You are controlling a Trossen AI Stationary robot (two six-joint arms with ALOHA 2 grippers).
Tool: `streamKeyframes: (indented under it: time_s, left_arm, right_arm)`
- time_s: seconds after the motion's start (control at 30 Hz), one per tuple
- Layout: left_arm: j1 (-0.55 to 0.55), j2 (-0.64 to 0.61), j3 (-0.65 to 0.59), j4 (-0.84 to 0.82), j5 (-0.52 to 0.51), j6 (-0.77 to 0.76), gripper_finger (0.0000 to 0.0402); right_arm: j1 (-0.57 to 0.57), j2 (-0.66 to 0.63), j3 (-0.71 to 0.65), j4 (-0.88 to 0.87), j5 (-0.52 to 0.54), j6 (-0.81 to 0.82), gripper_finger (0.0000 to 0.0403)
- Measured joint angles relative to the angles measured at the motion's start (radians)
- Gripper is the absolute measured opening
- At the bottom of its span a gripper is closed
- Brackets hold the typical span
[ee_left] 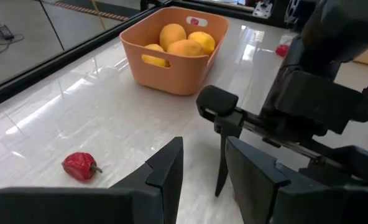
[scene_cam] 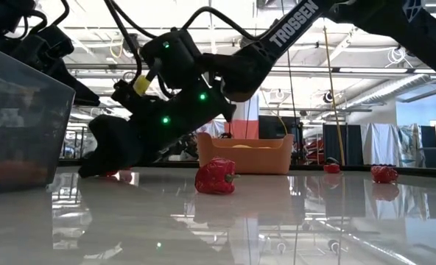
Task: Sort produce into baskets
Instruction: Put the red chili pepper into the yellow bin
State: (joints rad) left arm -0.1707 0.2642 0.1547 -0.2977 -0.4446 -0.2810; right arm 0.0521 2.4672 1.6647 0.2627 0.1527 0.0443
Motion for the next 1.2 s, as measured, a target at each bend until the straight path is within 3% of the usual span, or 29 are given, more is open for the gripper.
streamKeyframes:
  time_s: [0.47,0.6,0.83,1.03,1.2]
  left_arm:
    - [0.000,0.000,0.000,0.000,0.000,0.000,0.0127]
    - [0.000,0.000,0.000,0.001,0.000,0.000,0.0127]
    - [0.000,0.000,0.000,0.000,0.000,0.000,0.0127]
    - [0.000,0.000,0.000,0.000,0.000,0.000,0.0127]
    - [0.000,0.000,0.000,0.000,0.000,0.000,0.0127]
  right_arm:
    - [0.005,-0.004,0.000,-0.015,-0.034,0.042,0.0184]
    - [0.008,-0.040,-0.002,-0.096,-0.028,0.032,0.0156]
    - [0.008,-0.181,-0.004,-0.332,-0.021,0.009,0.0127]
    - [0.013,-0.350,-0.004,-0.633,-0.022,-0.033,0.0125]
    - [0.029,-0.482,-0.002,-0.899,-0.030,0.034,0.0124]
